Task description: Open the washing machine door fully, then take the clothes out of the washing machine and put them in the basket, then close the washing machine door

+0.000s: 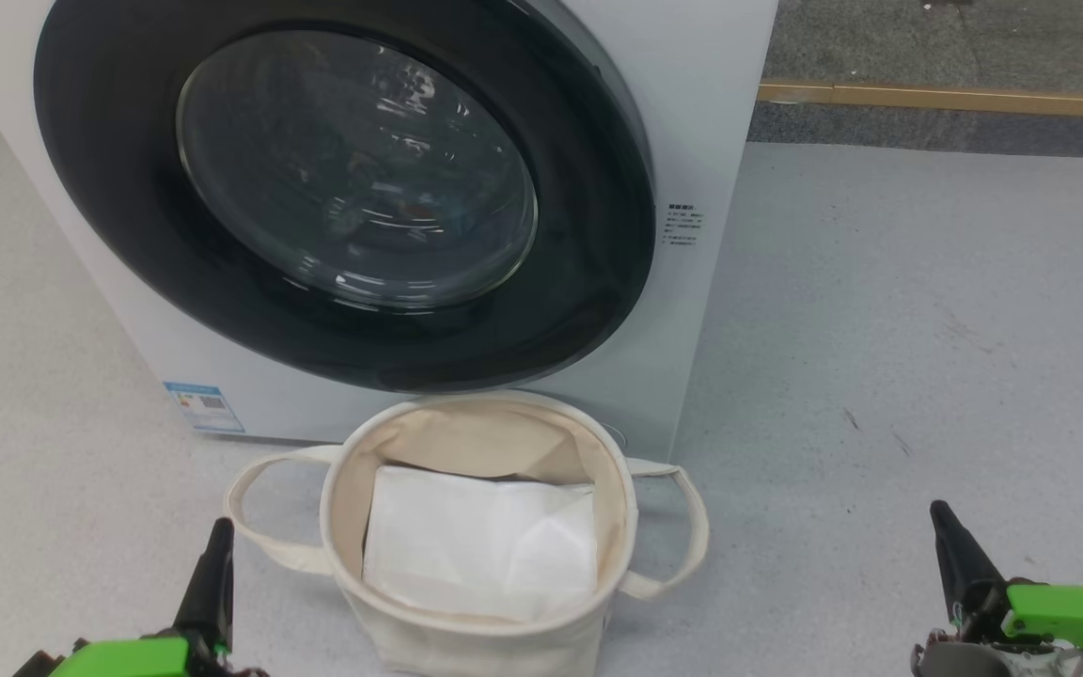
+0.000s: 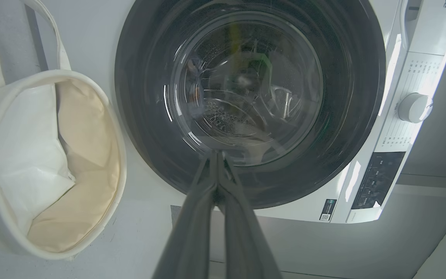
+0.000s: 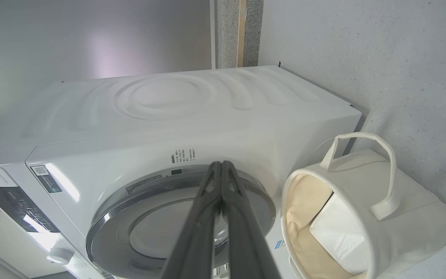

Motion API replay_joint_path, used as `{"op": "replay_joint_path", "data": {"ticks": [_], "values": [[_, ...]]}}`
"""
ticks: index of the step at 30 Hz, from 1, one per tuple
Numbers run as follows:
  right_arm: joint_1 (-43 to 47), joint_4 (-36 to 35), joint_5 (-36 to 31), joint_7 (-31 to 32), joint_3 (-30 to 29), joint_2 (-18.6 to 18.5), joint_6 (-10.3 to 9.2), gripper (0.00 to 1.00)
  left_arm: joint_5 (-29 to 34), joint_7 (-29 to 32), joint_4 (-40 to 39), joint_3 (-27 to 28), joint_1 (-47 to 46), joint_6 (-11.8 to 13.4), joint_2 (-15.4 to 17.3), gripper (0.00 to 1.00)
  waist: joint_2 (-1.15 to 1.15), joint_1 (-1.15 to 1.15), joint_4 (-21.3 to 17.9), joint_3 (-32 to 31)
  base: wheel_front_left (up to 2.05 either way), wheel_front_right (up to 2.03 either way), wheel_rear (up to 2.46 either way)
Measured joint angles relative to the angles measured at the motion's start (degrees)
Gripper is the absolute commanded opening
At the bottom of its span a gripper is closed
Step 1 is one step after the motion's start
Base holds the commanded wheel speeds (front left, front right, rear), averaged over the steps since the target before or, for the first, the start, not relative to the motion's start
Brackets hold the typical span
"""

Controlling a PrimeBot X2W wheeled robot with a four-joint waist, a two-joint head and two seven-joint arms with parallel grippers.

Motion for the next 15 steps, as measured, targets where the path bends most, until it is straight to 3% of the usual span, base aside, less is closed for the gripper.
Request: {"op": "replay_joint_path", "data": {"ticks": [15], "values": [[0.0, 0.0, 0.0, 0.0, 0.0, 0.0, 0.00, 0.00, 0.0, 0.0, 0.0, 0.0, 0.0, 0.0, 0.0, 0.00, 0.00, 0.00, 0.0, 0.0, 0.00, 0.00, 0.00]]}}
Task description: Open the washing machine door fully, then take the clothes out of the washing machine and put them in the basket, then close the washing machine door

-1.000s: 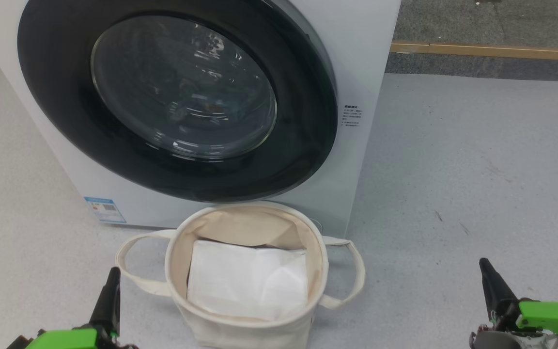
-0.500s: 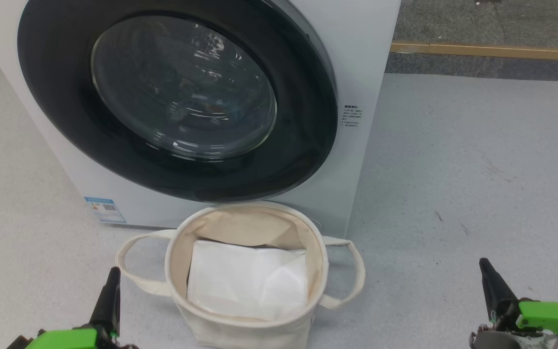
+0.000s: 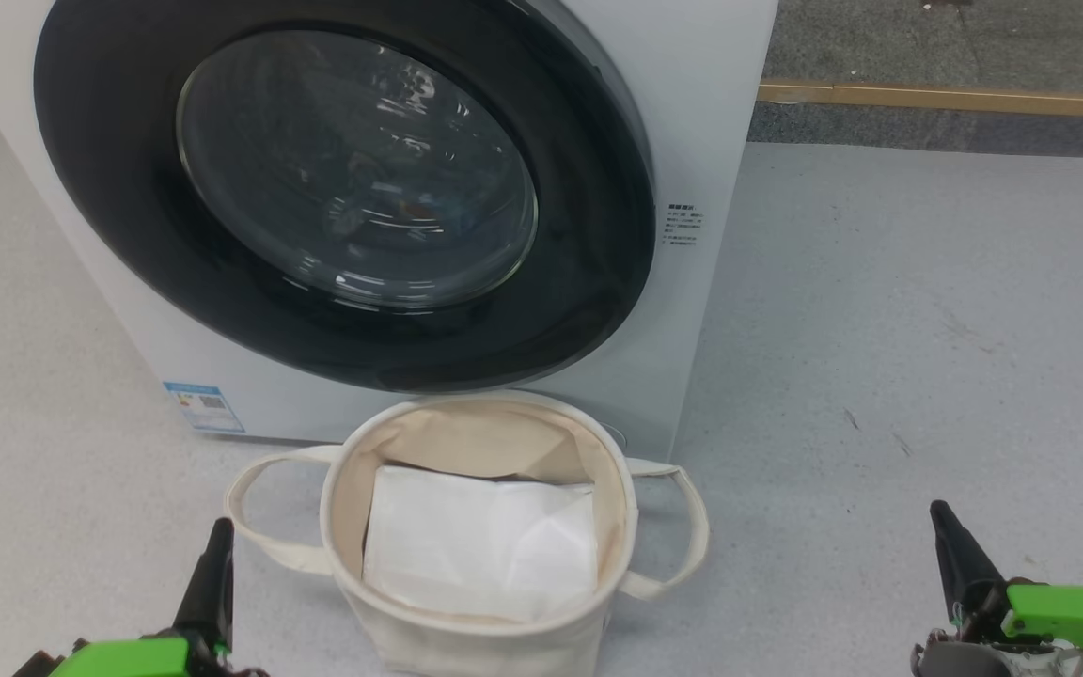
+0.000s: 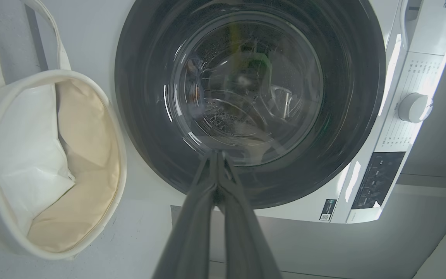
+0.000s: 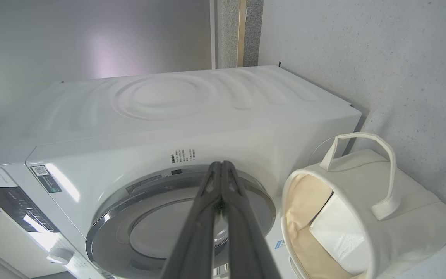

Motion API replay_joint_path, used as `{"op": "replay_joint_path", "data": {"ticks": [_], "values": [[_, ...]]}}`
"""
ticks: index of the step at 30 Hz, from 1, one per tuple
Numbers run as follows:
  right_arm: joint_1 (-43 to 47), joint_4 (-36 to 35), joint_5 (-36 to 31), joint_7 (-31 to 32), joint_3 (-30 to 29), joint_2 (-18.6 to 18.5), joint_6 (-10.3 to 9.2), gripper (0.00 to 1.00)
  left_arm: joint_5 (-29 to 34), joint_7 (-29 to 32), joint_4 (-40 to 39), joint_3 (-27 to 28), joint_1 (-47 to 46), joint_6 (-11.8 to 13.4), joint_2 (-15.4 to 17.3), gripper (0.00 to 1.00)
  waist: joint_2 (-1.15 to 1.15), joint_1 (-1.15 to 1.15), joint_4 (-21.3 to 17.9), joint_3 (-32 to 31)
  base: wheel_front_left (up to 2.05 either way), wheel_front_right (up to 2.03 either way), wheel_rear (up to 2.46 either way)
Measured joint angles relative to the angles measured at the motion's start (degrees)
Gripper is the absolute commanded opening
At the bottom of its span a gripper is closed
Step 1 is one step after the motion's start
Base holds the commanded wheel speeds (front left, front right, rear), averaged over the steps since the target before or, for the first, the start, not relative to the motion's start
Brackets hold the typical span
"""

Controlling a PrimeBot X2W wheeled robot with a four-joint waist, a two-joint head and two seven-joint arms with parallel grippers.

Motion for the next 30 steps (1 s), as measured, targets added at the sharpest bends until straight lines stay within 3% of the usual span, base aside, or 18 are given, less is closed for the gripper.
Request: {"op": "replay_joint_path", "data": {"ticks": [15, 16, 21, 30], "values": [[0.0, 0.0, 0.0, 0.0, 0.0, 0.0, -0.01, 0.00, 0.0, 0.0, 0.0, 0.0, 0.0, 0.0, 0.0, 0.00, 0.00, 0.00, 0.0, 0.0, 0.00, 0.00, 0.00], [0.0, 0.2, 0.0, 0.0, 0.0, 0.0, 0.00, 1.00, 0.0, 0.0, 0.2, 0.0, 0.0, 0.0, 0.0, 1.00, 0.00, 0.00, 0.0, 0.0, 0.00, 0.00, 0.00], [2.1, 4.7, 0.0, -0.1, 0.3, 0.4, 0.00, 1.00, 0.0, -0.1, 4.5, -0.2, 2.5, 0.1, -0.2, 1.00, 0.00, 0.00, 0.0, 0.0, 0.00, 0.00, 0.00], [2.5, 5.0, 0.5, -1.3, 1.7, 0.4, 0.00, 1.00, 0.0, -0.7, 4.4, -0.4, 3.4, 0.6, -0.3, 1.00, 0.00, 0.03, 0.2, -0.1, 0.00, 0.00, 0.00]]}}
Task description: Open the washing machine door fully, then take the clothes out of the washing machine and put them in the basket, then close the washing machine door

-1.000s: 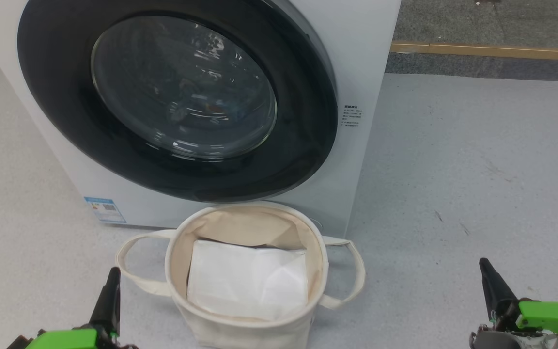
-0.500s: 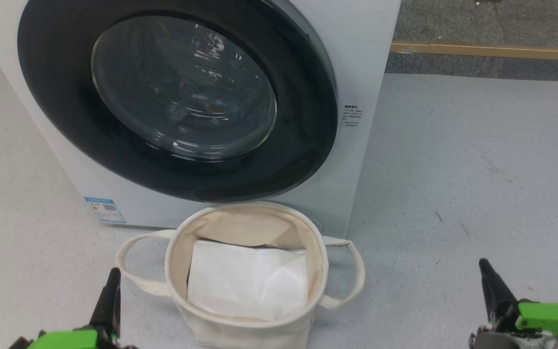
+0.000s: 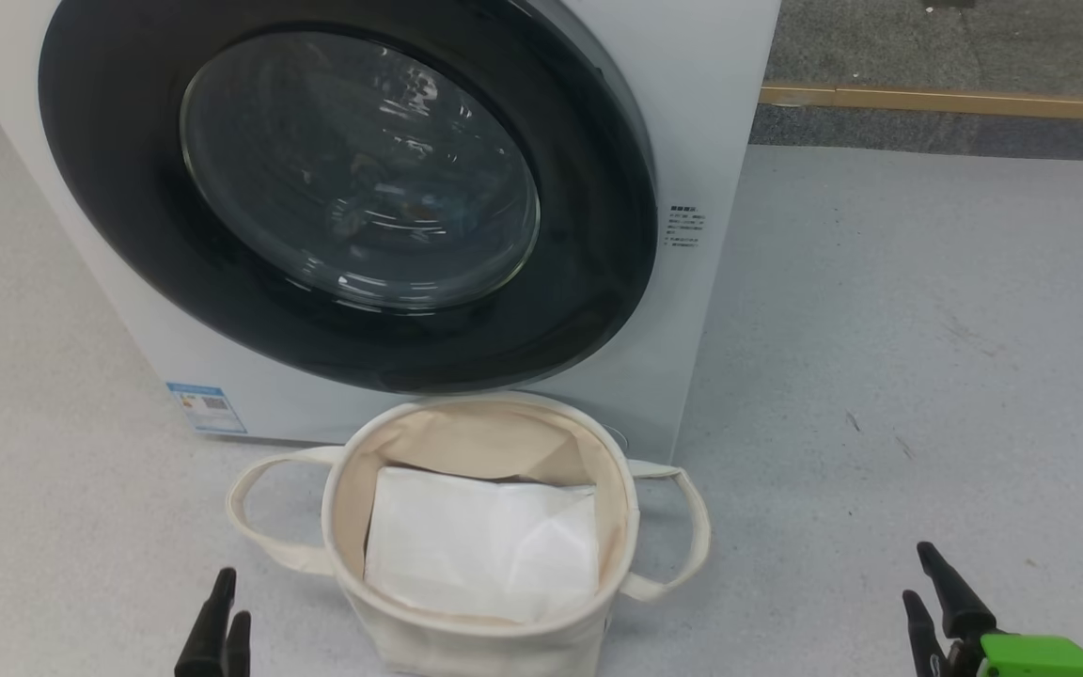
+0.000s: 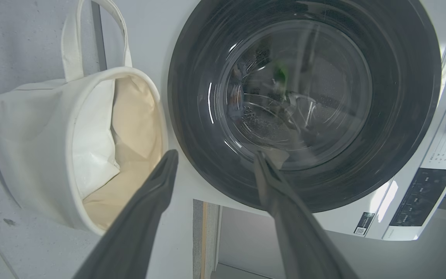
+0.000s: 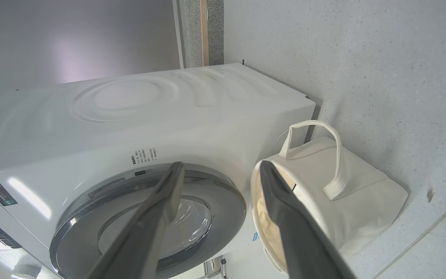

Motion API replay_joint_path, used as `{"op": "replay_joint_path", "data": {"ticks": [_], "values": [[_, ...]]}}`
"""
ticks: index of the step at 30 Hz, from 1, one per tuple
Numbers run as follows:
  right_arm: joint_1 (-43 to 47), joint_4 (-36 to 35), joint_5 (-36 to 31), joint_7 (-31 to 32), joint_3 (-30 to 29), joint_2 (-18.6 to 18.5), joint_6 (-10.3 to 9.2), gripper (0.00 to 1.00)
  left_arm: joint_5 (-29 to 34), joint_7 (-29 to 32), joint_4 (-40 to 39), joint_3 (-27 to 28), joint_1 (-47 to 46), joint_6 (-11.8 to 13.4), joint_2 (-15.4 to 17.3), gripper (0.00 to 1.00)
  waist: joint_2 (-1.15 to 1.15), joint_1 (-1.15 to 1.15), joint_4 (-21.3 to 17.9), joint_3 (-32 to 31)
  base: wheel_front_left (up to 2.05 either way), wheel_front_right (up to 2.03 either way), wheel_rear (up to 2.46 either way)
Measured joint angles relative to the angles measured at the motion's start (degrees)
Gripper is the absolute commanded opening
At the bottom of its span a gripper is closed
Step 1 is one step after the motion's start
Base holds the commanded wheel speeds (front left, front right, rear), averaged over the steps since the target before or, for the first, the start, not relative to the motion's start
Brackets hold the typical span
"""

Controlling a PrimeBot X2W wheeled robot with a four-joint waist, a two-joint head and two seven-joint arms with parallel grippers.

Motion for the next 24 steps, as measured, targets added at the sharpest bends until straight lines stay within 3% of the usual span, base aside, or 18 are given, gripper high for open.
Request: {"op": "replay_joint_path", "data": {"ticks": [14, 20, 24], "values": [[-1.4, -1.2, 1.0, -2.2, 2.6, -0.2, 0.00, 1.00, 1.1, -1.7, -3.0, -0.5, -0.3, 1.4, 0.3, 1.00, 0.00, -0.02, 0.2, 0.0, 0.00, 0.00, 0.00], [-2.0, -2.2, -5.0, -3.3, 4.2, -0.6, 0.00, 1.00, 5.6, -3.0, -4.3, -2.5, -0.3, 1.5, 1.9, 1.00, 0.00, -0.02, 0.3, 0.0, 0.00, 0.00, 0.00], [-2.5, -3.3, -12.0, -3.9, 5.0, -0.9, 0.00, 1.00, 12.1, -4.2, -5.1, -5.0, -0.3, 2.0, 4.2, 1.00, 0.00, -0.03, 0.3, -0.1, 0.00, 0.00, 0.00]]}}
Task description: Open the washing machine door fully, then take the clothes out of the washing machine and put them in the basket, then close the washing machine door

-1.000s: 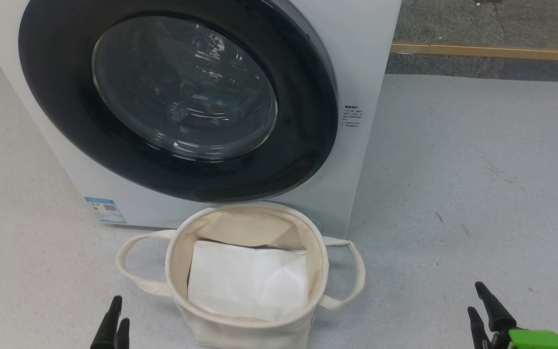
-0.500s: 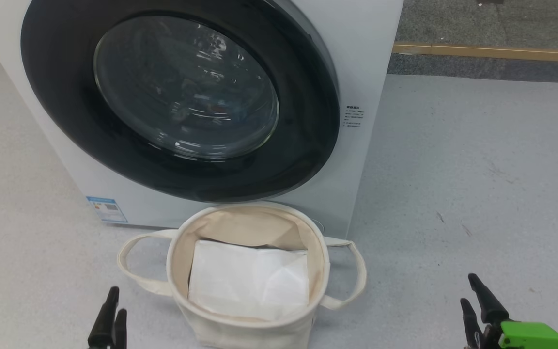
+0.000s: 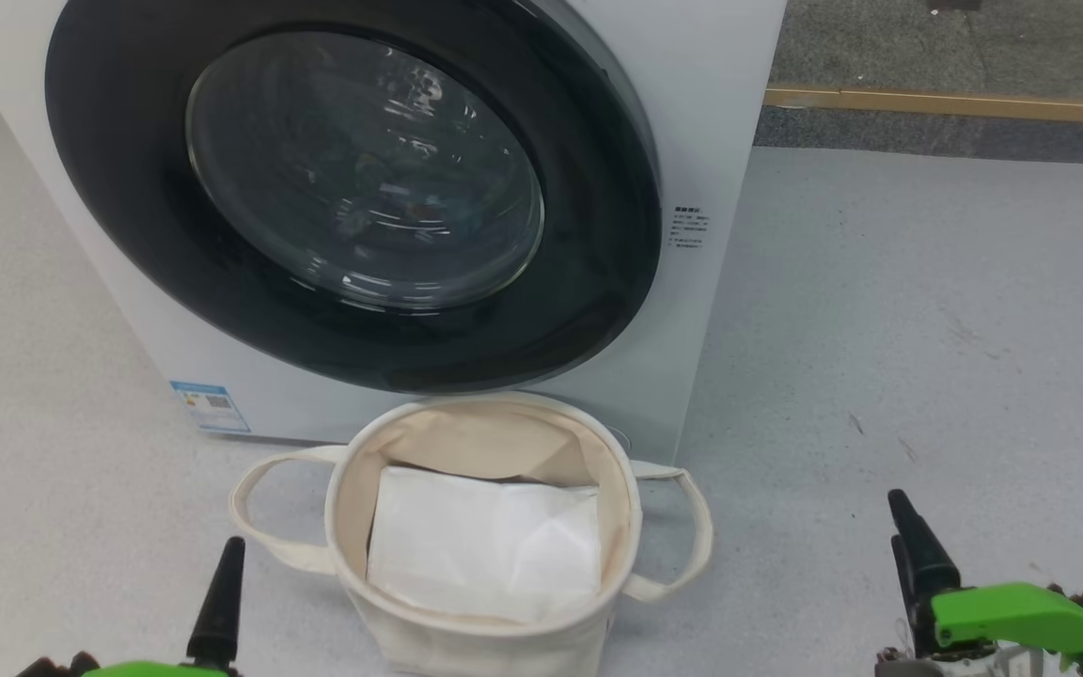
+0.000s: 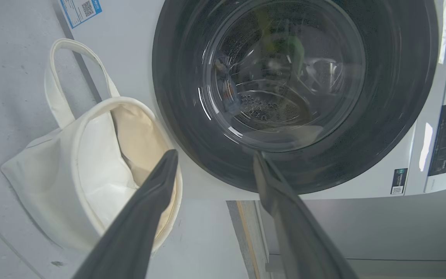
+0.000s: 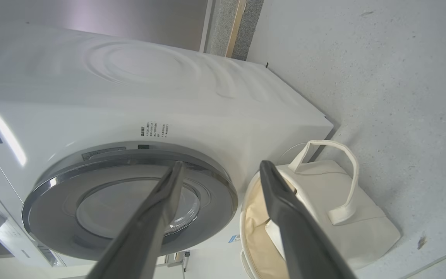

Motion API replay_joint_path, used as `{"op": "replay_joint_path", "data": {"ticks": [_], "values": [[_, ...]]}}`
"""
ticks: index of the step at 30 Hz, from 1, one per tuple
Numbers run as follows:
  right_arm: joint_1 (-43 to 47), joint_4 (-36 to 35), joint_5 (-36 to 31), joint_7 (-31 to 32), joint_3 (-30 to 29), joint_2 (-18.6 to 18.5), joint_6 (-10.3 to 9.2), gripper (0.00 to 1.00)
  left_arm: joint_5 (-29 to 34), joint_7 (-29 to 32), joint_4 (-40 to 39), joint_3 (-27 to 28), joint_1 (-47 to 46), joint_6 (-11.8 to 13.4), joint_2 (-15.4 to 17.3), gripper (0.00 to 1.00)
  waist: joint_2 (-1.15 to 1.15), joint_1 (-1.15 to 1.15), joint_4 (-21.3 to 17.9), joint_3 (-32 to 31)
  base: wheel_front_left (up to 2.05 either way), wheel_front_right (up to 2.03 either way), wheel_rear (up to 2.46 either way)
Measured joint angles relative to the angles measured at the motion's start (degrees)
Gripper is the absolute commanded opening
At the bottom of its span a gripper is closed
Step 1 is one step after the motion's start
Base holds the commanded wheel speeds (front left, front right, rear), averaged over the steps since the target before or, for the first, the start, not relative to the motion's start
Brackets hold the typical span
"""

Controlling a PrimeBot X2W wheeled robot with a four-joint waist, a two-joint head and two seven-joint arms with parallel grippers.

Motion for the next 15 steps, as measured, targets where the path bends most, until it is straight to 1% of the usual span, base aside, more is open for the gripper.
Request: {"op": "replay_joint_path", "data": {"ticks": [5, 6, 10, 15], "values": [[0.0, -1.0, -9.5, -0.9, 1.6, 0.0, 0.00, 1.00, 7.7, -1.2, -0.4, -3.1, 0.0, 1.1, 1.7, 1.00, 0.00, 0.00, 0.1, -0.1, 0.00, 0.00, 0.00], [0.0, -1.0, -9.5, -0.9, 1.6, 0.0, 0.00, 1.00, 7.7, -1.2, -0.4, -3.1, 0.0, 1.1, 1.7, 1.00, 0.00, 0.00, 0.1, -0.1, 0.00, 0.00, 0.00], [0.0, -1.3, -15.0, -1.6, 3.1, 0.0, 0.00, 1.00, 11.9, -1.9, -0.6, -5.0, -0.2, 2.0, 2.2, 1.00, 0.00, 0.00, 0.2, -0.1, 0.00, 0.00, 0.00], [0.0, -1.4, -19.5, -2.3, 4.0, 0.0, 0.00, 1.00, 15.0, -2.7, -0.9, -6.0, -0.4, 2.5, 2.8, 1.00, 0.00, 0.00, 0.3, -0.1, 0.00, 0.00, 0.00]]}}
